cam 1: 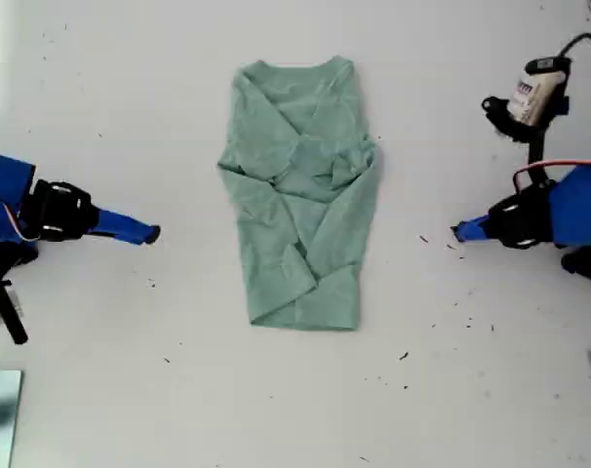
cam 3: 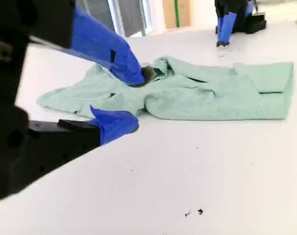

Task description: Fold t shirt

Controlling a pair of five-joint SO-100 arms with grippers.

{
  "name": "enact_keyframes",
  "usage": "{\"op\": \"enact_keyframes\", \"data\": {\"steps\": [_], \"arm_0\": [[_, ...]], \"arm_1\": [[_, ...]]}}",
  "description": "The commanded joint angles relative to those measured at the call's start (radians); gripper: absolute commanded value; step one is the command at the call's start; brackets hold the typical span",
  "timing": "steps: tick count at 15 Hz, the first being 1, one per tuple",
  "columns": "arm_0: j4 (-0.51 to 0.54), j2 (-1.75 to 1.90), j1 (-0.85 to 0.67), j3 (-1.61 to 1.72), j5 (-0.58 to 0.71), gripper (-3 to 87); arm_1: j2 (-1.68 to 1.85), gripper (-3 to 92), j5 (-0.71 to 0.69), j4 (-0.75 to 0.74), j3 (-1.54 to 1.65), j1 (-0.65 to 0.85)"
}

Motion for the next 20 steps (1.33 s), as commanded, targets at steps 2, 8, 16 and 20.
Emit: {"op": "enact_keyframes", "data": {"steps": [2,8,16,20], "arm_0": [[-0.014,0.005,0.025,0.002,0.008,13.3],[-0.063,0.006,-0.02,-0.044,0.137,-0.2],[0.179,-1.057,0.233,-1.12,-0.33,-0.3],[0.325,-1.503,0.245,-1.694,-0.284,-0.3]], "arm_1": [[0.012,2.7,0.272,-0.002,0.038,-0.02],[0.012,2.5,0.37,-0.072,-0.009,-0.017],[-1.183,2.5,0.316,0.034,-1.29,-0.169],[-1.503,2.3,0.302,0.172,-1.715,-0.212]]}}
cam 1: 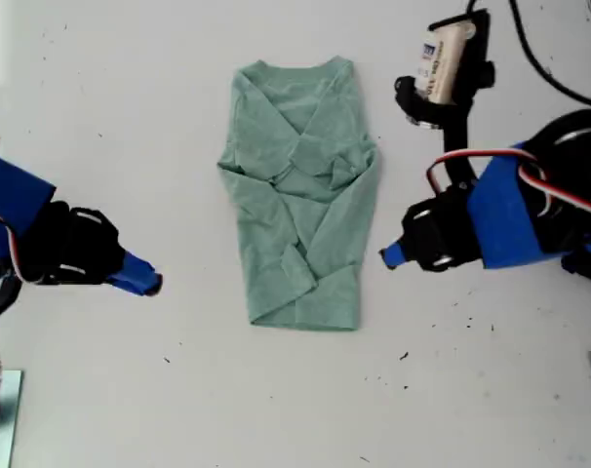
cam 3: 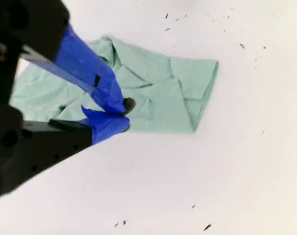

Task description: Fold t shirt

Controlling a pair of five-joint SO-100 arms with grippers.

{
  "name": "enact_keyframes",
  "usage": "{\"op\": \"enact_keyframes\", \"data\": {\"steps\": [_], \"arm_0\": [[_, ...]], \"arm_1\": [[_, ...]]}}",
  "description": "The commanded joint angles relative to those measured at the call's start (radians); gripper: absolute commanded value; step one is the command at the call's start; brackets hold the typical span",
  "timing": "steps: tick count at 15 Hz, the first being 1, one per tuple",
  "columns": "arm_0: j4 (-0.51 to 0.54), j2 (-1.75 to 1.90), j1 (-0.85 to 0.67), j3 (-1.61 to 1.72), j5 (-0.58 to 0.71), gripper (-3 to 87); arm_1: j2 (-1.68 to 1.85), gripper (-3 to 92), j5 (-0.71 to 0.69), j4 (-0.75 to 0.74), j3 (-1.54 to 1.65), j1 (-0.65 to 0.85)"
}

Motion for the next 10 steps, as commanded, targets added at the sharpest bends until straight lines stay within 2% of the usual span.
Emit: {"op": "enact_keyframes", "data": {"steps": [1,2,3,4,7,10], "arm_0": [[-0.002,-0.078,0.009,-0.195,0.097,-0.3],[-0.049,-0.069,0.006,-0.179,0.193,0.6],[-0.091,-0.06,-0.002,-0.161,0.255,17.8],[-0.1,-0.086,-0.017,-0.155,0.298,23.4],[-0.112,-0.275,-0.078,-0.146,0.353,24.1],[-0.242,-0.509,-0.107,-0.13,0.37,24.2]], "arm_1": [[-0.032,2.8,-0.005,0.003,-0.124,-0.021],[-0.041,14.4,-0.009,0.0,-0.13,-0.025],[-0.054,24.4,-0.012,0.0,-0.135,-0.026],[-0.092,34.4,-0.017,0.011,-0.155,-0.031],[-0.267,34.8,-0.002,0.034,-0.204,-0.032],[-0.448,34.6,0.017,0.002,-0.187,-0.038]]}}
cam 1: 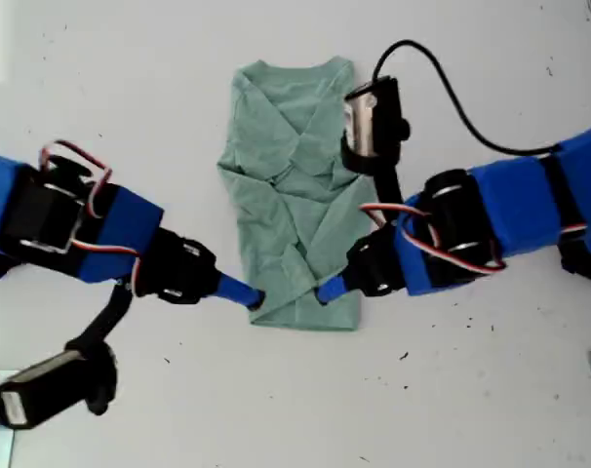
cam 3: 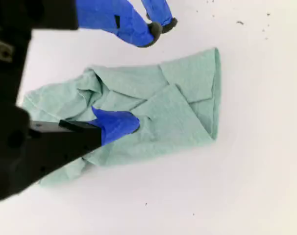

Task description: Fold t shirt

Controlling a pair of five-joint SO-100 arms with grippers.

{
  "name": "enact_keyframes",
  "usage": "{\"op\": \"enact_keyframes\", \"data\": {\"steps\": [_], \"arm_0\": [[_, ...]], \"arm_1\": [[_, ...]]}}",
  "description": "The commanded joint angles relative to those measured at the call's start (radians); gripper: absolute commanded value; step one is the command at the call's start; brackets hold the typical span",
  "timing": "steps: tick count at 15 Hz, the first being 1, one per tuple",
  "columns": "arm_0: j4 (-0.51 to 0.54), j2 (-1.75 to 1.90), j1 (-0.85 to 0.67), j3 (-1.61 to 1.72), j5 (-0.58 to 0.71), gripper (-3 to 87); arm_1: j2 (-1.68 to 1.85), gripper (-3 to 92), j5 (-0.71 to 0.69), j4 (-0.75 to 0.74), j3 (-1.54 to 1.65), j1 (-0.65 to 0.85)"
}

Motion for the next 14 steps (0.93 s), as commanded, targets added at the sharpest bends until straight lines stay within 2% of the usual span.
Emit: {"op": "enact_keyframes", "data": {"steps": [1,4,6,8,12,14], "arm_0": [[-0.112,-0.141,-0.04,-0.012,0.015,24.1],[-0.187,-0.382,-0.074,-0.048,0.018,18.9],[-0.193,-0.474,-0.092,-0.074,0.026,1.0],[-0.176,-0.469,-0.103,-0.078,0.046,-0.3],[-0.092,-0.357,-0.017,-0.265,0.123,-0.3],[-0.032,-0.327,0.041,-0.434,0.144,-0.3]], "arm_1": [[-0.084,34.2,0.014,-0.06,-0.005,-0.018],[-0.276,31.1,0.009,-0.209,0.0,-0.041],[-0.374,26.4,0.005,-0.265,0.0,-0.051],[-0.39,1.5,0.014,-0.255,-0.009,-0.057],[-0.281,1.2,-0.067,-0.066,-0.204,-0.066],[-0.115,1.2,-0.114,-0.048,-0.244,-0.081]]}}
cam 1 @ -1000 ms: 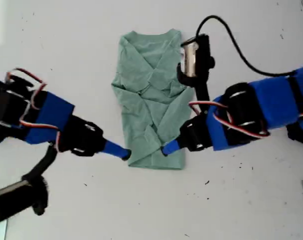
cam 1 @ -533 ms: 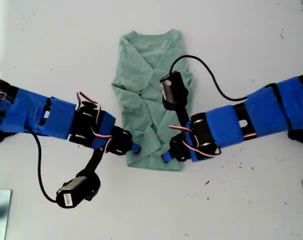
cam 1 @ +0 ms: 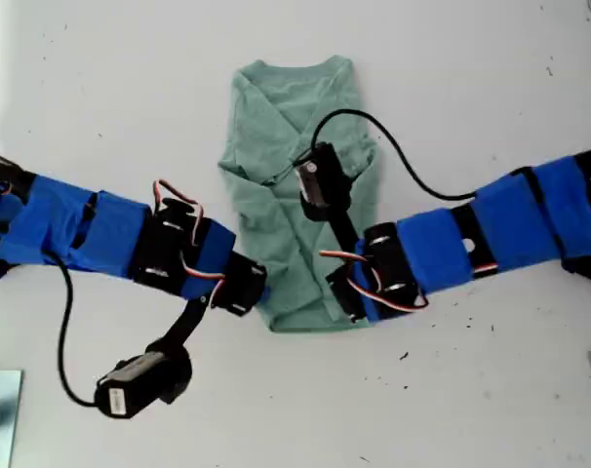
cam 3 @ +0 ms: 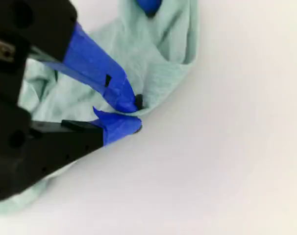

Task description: Fold t shirt

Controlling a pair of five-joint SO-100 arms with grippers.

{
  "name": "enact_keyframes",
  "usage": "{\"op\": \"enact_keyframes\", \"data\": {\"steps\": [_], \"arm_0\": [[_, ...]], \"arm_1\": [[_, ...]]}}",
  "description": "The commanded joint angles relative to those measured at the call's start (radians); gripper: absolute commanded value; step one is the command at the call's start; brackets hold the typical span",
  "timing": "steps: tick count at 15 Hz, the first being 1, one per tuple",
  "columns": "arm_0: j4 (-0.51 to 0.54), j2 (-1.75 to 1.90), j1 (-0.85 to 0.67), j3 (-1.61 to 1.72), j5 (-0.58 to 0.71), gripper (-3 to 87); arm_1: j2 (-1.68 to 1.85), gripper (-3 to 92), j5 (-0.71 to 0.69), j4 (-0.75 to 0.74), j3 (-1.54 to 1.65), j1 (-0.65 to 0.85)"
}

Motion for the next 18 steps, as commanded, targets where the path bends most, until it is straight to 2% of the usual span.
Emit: {"op": "enact_keyframes", "data": {"steps": [1,4,9,11,13,15,16,17,18], "arm_0": [[0.026,0.141,0.081,-0.153,0.021,-0.3],[0.026,0.229,0.121,-0.176,0.028,-0.3],[-0.009,0.225,0.138,-0.175,-0.011,-0.3],[0.054,0.232,0.063,-0.17,-0.02,-0.3],[0.124,0.236,-0.115,-0.163,0.052,-0.3],[0.149,0.209,-0.321,-0.155,0.141,-0.3],[0.149,0.186,-0.4,-0.156,0.176,-0.2],[0.15,0.202,-0.457,-0.161,0.199,7.0],[0.176,0.272,-0.506,-0.158,0.206,21.4]], "arm_1": [[0.239,1.2,-0.048,0.012,-0.08,-0.038],[0.399,1.2,-0.06,0.0,-0.069,-0.08],[0.407,1.2,-0.075,-0.02,-0.058,-0.086],[0.407,1.2,-0.146,-0.037,-0.025,0.017],[0.391,1.2,-0.282,-0.071,0.003,0.23],[0.328,1.2,-0.411,-0.124,-0.009,0.43],[0.284,5.8,-0.443,-0.132,-0.034,0.503],[0.272,31.3,-0.482,-0.149,-0.046,0.554],[0.307,34.7,-0.525,-0.173,-0.052,0.603]]}}
